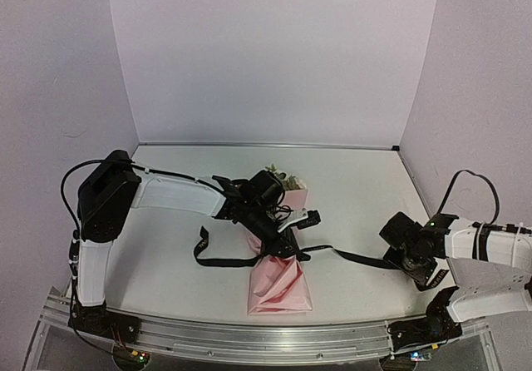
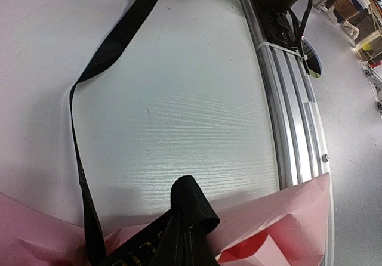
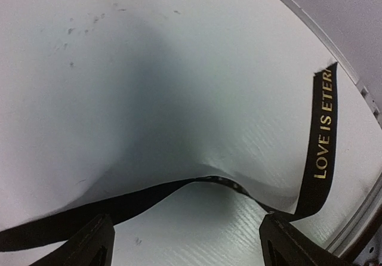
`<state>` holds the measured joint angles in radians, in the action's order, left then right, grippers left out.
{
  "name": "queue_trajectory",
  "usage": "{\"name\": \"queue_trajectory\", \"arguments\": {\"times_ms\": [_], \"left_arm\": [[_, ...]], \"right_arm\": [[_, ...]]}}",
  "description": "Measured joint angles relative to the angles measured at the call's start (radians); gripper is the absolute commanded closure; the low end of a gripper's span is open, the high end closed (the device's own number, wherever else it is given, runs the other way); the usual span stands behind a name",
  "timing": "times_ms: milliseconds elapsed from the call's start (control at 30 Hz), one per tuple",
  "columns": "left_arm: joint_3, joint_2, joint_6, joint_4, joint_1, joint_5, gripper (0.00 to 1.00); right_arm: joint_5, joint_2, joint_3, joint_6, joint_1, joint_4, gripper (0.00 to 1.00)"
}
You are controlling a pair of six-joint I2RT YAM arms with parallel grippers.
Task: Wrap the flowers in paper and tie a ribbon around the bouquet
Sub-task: Cross the half-tied ribbon over the folded bouquet.
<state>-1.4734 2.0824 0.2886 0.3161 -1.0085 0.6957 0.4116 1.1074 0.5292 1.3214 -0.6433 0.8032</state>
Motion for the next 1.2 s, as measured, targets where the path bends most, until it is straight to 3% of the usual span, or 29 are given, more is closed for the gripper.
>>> {"name": "queue_trajectory", "arguments": {"times_ms": [267,500,667,833,933,1033,1167,1200], "left_arm": [[0.000,0.011,0.000,0.000,-0.033,0.012,1.00],[0.000,0.012,0.001,0.000,-0.034,0.011,1.00],[0.000,0.012,0.001,0.000,-0.033,0.011,1.00],[0.000,0.012,0.001,0.000,-0.033,0.009,1.00],[0.000,0.012,0.001,0.000,-0.033,0.009,0.99],[0.000,0.014,0.001,0.000,-0.034,0.010,0.99],[0.000,0.017,0.001,0.000,-0.033,0.010,0.99],[0.000,0.017,0.000,0.000,-0.033,0.009,0.99]], "right_arm": [[0.033,-0.019,-0.040,0.125,0.057,0.010,0.11],[0.048,0.018,-0.036,0.081,0.078,-0.003,0.17],[0.027,0.034,-0.062,-0.002,0.085,-0.106,0.36],[-0.057,0.118,-0.085,-0.057,0.088,-0.222,0.43],[-0.071,0.132,-0.090,-0.087,0.088,-0.253,0.62],[-0.084,0.137,-0.084,-0.112,0.089,-0.270,0.72],[-0.112,0.156,-0.054,-0.160,0.088,-0.272,1.00],[-0.114,0.156,-0.043,-0.167,0.088,-0.263,1.00]]}}
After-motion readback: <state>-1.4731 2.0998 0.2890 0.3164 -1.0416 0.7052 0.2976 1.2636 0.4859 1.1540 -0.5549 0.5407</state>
